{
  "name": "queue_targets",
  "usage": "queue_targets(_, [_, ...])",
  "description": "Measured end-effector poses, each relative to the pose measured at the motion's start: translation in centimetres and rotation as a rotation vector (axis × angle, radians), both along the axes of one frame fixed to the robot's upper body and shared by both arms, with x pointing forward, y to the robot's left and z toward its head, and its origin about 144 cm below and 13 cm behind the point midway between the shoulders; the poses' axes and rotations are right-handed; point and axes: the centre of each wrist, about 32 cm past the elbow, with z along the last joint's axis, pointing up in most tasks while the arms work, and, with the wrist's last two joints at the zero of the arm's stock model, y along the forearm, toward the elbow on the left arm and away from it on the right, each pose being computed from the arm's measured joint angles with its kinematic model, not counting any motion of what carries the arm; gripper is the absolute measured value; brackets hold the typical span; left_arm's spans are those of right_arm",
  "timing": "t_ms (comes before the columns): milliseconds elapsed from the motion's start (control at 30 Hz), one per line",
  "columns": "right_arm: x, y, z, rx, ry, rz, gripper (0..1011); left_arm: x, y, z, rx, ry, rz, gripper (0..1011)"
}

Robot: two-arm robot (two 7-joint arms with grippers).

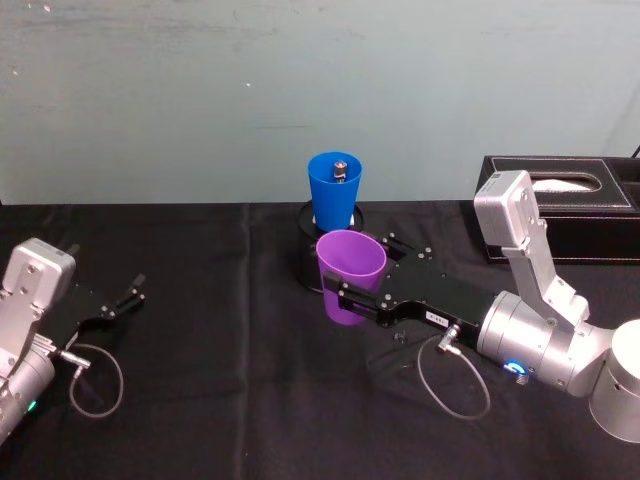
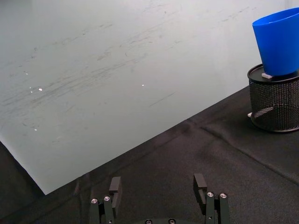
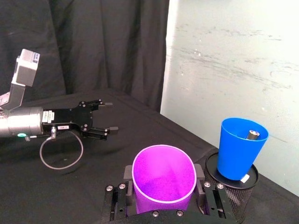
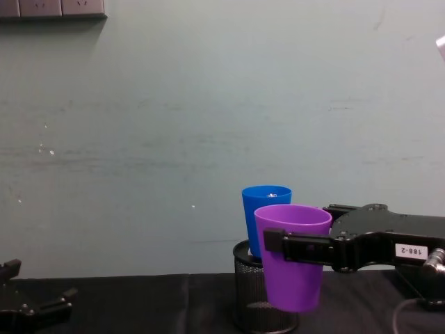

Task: Pick up one cup with a gripper and tap it against the other cup.

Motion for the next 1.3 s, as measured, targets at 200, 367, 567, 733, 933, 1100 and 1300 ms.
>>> queue_targets(200, [0.00, 0.00, 0.00, 0.000, 0.000, 0.000, 739, 0.00, 0.00, 0.00, 0.000, 0.000, 0.000, 1000])
queue_targets(367, [0.00, 0.00, 0.00, 0.000, 0.000, 0.000, 739, 0.00, 0.00, 0.00, 0.000, 0.000, 0.000, 1000])
queue_targets(567, [0.00, 0.00, 0.00, 0.000, 0.000, 0.000, 739, 0.00, 0.00, 0.00, 0.000, 0.000, 0.000, 1000])
queue_targets(733, [0.00, 0.00, 0.00, 0.000, 0.000, 0.000, 739, 0.00, 0.00, 0.00, 0.000, 0.000, 0.000, 1000])
queue_targets(933, [0.00, 0.00, 0.00, 0.000, 0.000, 0.000, 739, 0.00, 0.00, 0.00, 0.000, 0.000, 0.000, 1000])
queue_targets(1100, [0.00, 0.00, 0.00, 0.000, 0.000, 0.000, 739, 0.00, 0.00, 0.00, 0.000, 0.000, 0.000, 1000])
queue_targets(1300, [0.00, 0.00, 0.00, 0.000, 0.000, 0.000, 739, 0.00, 0.00, 0.00, 0.000, 0.000, 0.000, 1000])
